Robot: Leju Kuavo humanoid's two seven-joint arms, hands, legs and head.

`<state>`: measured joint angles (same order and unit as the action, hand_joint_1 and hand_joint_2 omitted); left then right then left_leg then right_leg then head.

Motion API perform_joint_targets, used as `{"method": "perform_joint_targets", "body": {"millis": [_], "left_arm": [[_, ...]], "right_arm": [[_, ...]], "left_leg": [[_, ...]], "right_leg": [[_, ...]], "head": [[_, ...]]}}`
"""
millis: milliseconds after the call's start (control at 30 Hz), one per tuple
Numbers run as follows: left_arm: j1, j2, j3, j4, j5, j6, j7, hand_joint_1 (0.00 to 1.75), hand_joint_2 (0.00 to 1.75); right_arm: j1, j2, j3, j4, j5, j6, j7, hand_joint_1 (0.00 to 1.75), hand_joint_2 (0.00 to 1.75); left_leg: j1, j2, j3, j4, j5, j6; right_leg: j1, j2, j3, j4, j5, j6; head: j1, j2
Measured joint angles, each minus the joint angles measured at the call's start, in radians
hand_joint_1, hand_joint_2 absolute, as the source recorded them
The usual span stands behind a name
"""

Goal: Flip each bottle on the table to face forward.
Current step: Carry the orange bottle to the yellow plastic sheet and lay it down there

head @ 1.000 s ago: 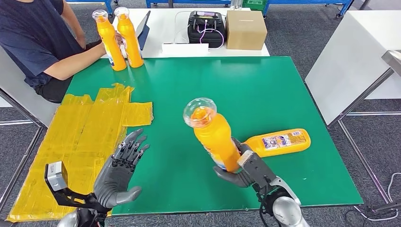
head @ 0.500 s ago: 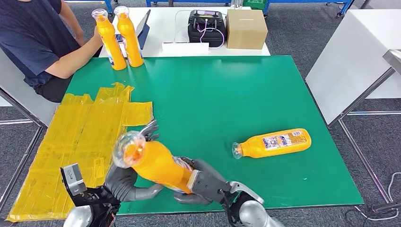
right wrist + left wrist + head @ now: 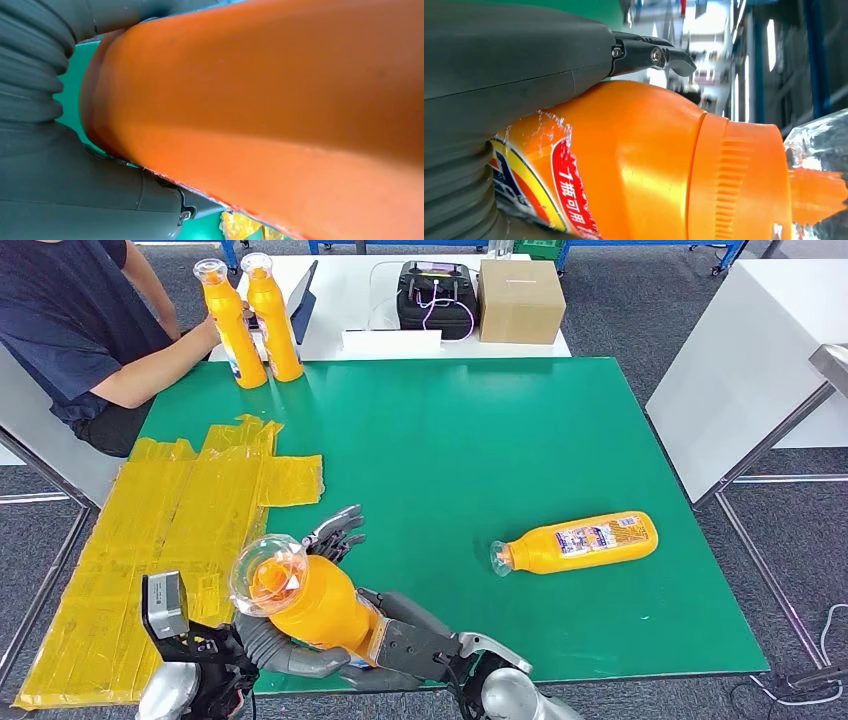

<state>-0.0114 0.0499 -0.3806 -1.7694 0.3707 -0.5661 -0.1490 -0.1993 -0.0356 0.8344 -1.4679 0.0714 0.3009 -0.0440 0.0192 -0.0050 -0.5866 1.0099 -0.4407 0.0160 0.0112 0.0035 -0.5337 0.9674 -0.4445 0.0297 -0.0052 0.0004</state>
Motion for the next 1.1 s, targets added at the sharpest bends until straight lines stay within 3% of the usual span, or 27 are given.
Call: {"method": "perform_joint_targets", "body": {"millis": [167, 467, 500, 600, 633, 667, 733, 800, 967, 1100], "left_arm": [[-0.031, 0.056, -0.029, 0.029, 0.055, -0.052, 0.004, 1.75, 1.75], [-0.040, 0.088, -0.048, 0.042, 0.047, -0.030, -0.001, 1.75, 1.75], [-0.040, 0.090, -0.048, 0.042, 0.033, -0.018, -0.006, 1.75, 1.75], [-0.040, 0.092, -0.048, 0.042, -0.009, 0.009, -0.020, 1.75, 1.75], [-0.039, 0.092, -0.048, 0.042, -0.022, 0.016, -0.023, 1.75, 1.75], [-0.038, 0.092, -0.046, 0.042, -0.040, 0.029, -0.027, 1.75, 1.75], [-0.034, 0.091, -0.040, 0.040, -0.084, 0.059, -0.035, 1.75, 1.75], [-0.027, 0.091, -0.023, 0.036, -0.149, 0.104, -0.042, 1.75, 1.75], [-0.002, 0.091, 0.075, 0.024, -0.482, 0.315, -0.027, 1.75, 1.75], [-0.005, 0.079, 0.199, 0.026, -0.954, 0.524, -0.001, 1.75, 1.75]], "right_arm": [[-0.013, -0.001, 0.014, 0.019, -0.010, 0.009, -0.004, 1.75, 1.75], [-0.020, -0.010, 0.027, 0.034, 0.006, -0.017, -0.011, 1.75, 1.75], [-0.021, -0.014, 0.028, 0.032, 0.015, -0.031, -0.007, 1.52, 1.75], [-0.023, -0.029, 0.030, 0.016, 0.032, -0.055, 0.010, 0.53, 1.75], [-0.023, -0.035, 0.029, 0.008, 0.040, -0.062, 0.015, 0.31, 1.75], [-0.022, -0.041, 0.029, 0.000, 0.054, -0.073, 0.021, 0.21, 1.75], [-0.018, -0.054, 0.025, -0.019, 0.092, -0.101, 0.032, 0.00, 0.87], [-0.008, -0.070, 0.014, -0.044, 0.131, -0.132, 0.039, 0.00, 0.00], [0.055, -0.131, -0.080, -0.160, 0.261, -0.201, 0.047, 0.00, 0.00], [0.125, -0.191, -0.256, -0.278, 0.303, -0.177, 0.047, 0.00, 0.00]], "left_leg": [[0.000, 0.000, 0.000, 0.000, 0.000, 0.000], [0.000, 0.000, 0.000, 0.000, 0.000, 0.000], [0.000, 0.000, 0.000, 0.000, 0.000, 0.000], [0.000, 0.000, 0.000, 0.000, 0.000, 0.000], [0.000, 0.000, 0.000, 0.000, 0.000, 0.000], [0.000, 0.000, 0.000, 0.000, 0.000, 0.000], [-0.001, 0.000, 0.000, 0.000, 0.000, 0.000], [-0.001, 0.000, 0.000, 0.000, 0.000, 0.000], [-0.002, 0.000, -0.001, 0.000, 0.000, 0.000], [-0.002, 0.000, -0.001, 0.000, 0.000, 0.000]], "right_leg": [[0.000, 0.000, 0.000, 0.001, 0.000, 0.000], [-0.001, 0.000, 0.000, 0.001, 0.000, 0.000], [-0.001, 0.000, 0.000, 0.001, 0.000, 0.000], [-0.001, 0.000, 0.000, 0.001, 0.000, 0.000], [-0.001, 0.000, 0.000, 0.001, 0.000, 0.000], [-0.001, 0.000, 0.000, 0.001, 0.000, 0.000], [-0.001, 0.000, 0.000, 0.001, 0.000, 0.000], [-0.002, 0.000, 0.000, 0.001, 0.000, 0.000], [-0.002, 0.000, -0.001, 0.001, 0.000, 0.000], [-0.002, 0.000, -0.001, 0.001, 0.000, 0.000]], "head": [[0.000, 0.000], [0.000, 0.000], [0.000, 0.000], [0.000, 0.000], [0.000, 0.000], [0.000, 0.000], [0.000, 0.000], [0.000, 0.000], [0.000, 0.000], [0.000, 0.000]]}}
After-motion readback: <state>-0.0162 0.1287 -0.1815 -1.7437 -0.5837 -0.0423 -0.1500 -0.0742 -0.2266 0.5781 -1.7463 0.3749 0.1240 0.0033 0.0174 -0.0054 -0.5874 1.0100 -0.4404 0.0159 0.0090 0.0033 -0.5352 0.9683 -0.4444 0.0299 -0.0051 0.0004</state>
